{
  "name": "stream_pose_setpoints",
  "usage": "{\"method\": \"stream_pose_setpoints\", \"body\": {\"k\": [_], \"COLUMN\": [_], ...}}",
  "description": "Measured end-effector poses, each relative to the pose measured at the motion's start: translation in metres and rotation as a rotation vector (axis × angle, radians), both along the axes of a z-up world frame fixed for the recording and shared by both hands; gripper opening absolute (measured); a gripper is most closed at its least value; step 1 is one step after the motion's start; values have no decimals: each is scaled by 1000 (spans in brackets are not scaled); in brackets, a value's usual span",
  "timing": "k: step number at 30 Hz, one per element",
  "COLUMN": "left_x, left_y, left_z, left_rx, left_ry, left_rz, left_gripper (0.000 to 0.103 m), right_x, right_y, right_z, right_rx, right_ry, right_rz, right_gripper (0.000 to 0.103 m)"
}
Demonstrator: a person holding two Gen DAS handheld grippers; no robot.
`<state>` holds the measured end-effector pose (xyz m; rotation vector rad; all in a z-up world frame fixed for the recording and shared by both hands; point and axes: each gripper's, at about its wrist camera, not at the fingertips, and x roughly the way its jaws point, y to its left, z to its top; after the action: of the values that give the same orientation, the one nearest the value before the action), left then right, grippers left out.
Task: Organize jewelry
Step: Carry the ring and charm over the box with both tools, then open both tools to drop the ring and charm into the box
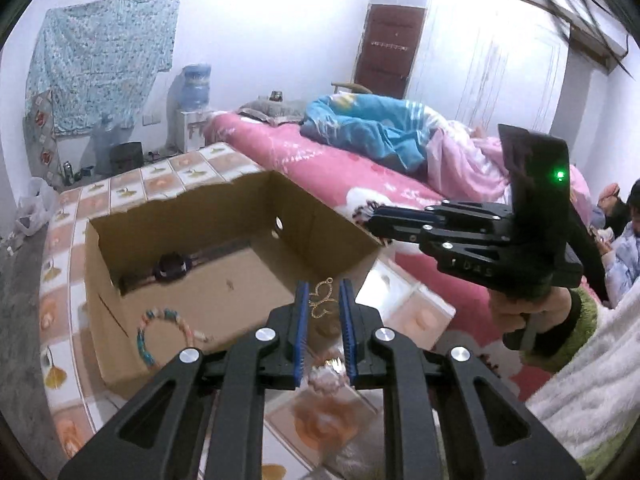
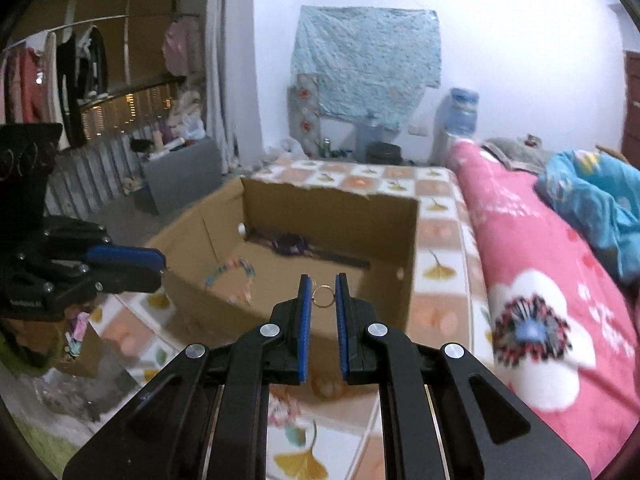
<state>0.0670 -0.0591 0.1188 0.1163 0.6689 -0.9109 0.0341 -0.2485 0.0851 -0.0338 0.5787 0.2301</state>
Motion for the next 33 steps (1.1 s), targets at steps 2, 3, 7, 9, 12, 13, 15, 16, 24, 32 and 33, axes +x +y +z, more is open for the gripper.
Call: {"method": "stream_pose_setpoints", "body": {"k": [2,3,7,9,12,13,15,16,24,32,33], "left_x": [20,31,94,117,148,158,171,178,205,203,202], "left_y": [-2,-3,-12,-15,-22,-24,-30,-32,-34,-31,-31], "left_z": [1,-1,-24,-34,-45,-48,-53,-56,-68,-64,-63], "left_rx": [13,26,105,129,153,161,190,203,180,174,173], "left_ry": [25,40,185,234,306,331,348,358,453,441,435], "left_rz": [14,28,94,113,127,133,147,158,226,236,238], "left_gripper": [15,15,14,15,15,15,15,15,15,15,15], "right_x": [19,34,92,127,157,167,179,183,197,198,197], "right_y": [0,0,5,6,10,13,19,21,14,3,2], "right_z": [3,3,-5,-16,-33,-39,-49,-51,-48,-37,-35], "right_rx": [17,28,63,71,58,44,-1,-16,-40,-19,-16], "right_ry": [23,57,228,330,429,459,482,487,472,444,437], "right_rz": [37,63,124,144,148,156,147,150,131,112,110], "right_gripper": [10,10,10,10,10,10,10,11,18,20,20]}}
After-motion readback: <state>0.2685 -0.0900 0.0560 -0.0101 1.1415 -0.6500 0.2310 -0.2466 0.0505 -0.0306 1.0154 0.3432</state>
